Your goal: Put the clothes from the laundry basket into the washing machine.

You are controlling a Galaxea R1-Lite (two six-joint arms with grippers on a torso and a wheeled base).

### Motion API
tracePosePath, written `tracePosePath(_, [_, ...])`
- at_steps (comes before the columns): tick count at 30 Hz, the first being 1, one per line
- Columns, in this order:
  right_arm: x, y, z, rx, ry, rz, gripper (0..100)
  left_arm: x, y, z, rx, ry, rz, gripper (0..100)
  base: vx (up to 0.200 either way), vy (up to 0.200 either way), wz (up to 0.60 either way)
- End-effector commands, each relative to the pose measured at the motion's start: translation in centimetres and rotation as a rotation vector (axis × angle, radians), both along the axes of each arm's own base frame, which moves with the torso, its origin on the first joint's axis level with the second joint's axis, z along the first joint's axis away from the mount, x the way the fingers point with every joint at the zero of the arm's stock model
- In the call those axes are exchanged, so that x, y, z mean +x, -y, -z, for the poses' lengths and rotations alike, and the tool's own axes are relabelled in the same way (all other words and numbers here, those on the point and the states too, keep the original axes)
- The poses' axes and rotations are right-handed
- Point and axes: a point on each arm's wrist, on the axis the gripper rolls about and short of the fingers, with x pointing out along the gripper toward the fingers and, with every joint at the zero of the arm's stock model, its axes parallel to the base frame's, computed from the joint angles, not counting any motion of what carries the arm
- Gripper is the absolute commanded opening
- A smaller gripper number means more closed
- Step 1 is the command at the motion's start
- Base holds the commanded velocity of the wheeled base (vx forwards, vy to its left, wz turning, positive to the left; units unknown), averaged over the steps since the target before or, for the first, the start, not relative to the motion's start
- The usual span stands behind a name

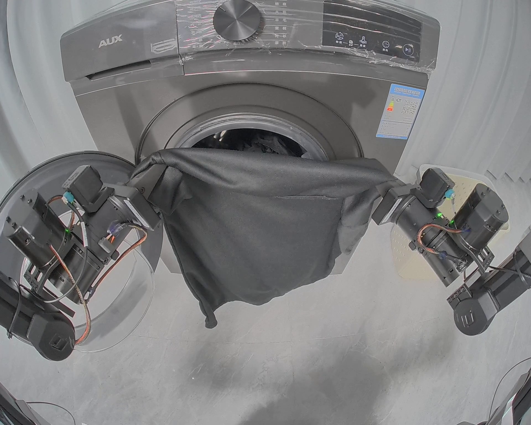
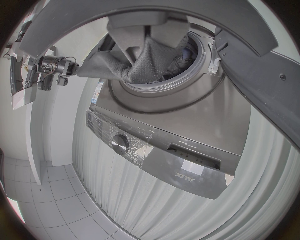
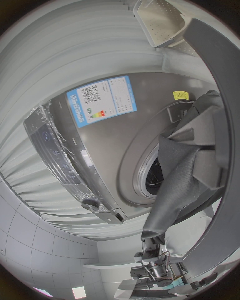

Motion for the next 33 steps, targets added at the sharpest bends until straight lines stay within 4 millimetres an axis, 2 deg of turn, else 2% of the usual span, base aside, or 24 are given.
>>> tracePosePath(1, [-0.7, 0.5, -1.4, 0.021, 0.04, 0.003, 0, -0.1, -0.6, 0.3, 0.008, -0.005, -0.013, 0, 0.0, 0.0, 0.0])
tracePosePath(12, [-2.1, 1.2, -3.3, 0.047, 0.095, 0.003, 0, -0.3, -1.2, 0.4, 0.019, -0.009, -0.025, 0, 0.0, 0.0, 0.0])
tracePosePath(25, [-2.2, 1.0, -3.5, 0.05, 0.099, -0.005, 0, -0.2, -1.3, 0.3, 0.015, -0.003, -0.031, 0, 0.0, 0.0, 0.0])
tracePosePath(32, [-2.4, 0.7, -3.3, 0.049, 0.091, -0.016, 0, -0.2, -0.5, 0.6, 0.023, -0.015, -0.001, 0, 0.0, 0.0, 0.0])
tracePosePath(33, [-2.6, 0.1, -2.6, 0.041, 0.067, -0.036, 0, -0.5, 1.0, 1.0, 0.03, -0.026, 0.052, 0, 0.0, 0.0, 0.0])
